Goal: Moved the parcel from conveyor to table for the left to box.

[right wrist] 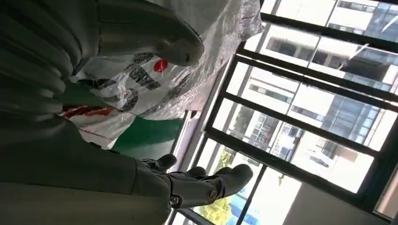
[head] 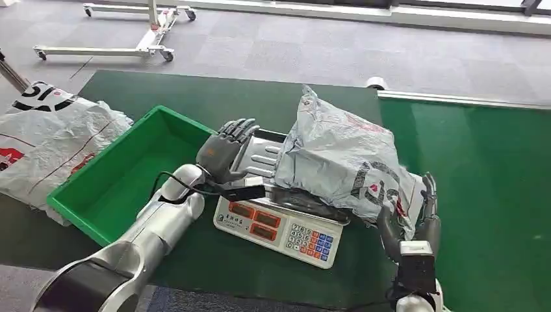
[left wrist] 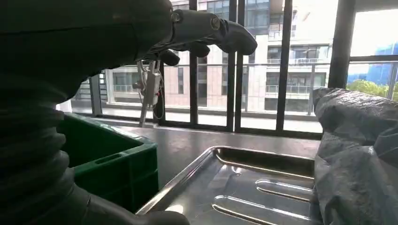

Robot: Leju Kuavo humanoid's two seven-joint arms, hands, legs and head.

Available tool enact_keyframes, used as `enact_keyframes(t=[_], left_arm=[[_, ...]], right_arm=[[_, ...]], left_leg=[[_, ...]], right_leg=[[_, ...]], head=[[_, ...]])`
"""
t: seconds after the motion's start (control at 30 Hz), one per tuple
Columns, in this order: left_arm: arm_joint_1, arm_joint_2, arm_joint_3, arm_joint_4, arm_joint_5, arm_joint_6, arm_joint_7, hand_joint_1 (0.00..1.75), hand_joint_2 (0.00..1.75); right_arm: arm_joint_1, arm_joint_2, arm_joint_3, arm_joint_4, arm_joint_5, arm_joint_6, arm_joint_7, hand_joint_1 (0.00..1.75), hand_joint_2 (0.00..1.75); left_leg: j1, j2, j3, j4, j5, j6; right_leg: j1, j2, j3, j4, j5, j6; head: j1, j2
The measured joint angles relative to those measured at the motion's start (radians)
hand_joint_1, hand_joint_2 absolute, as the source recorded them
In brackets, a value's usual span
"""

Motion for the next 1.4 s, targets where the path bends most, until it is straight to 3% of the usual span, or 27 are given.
enact_keyframes(t=[1.4], left_arm=[[-0.023,-0.001,-0.017,0.082,0.002,0.003,0.000,0.00,1.75]], right_arm=[[0.000,0.000,0.001,0.014,0.000,0.000,0.000,0.00,1.75]], left_leg=[[0.000,0.000,0.000,0.000,0.000,0.000]], right_leg=[[0.000,0.000,0.000,0.000,0.000,0.000]], head=[[0.000,0.000]])
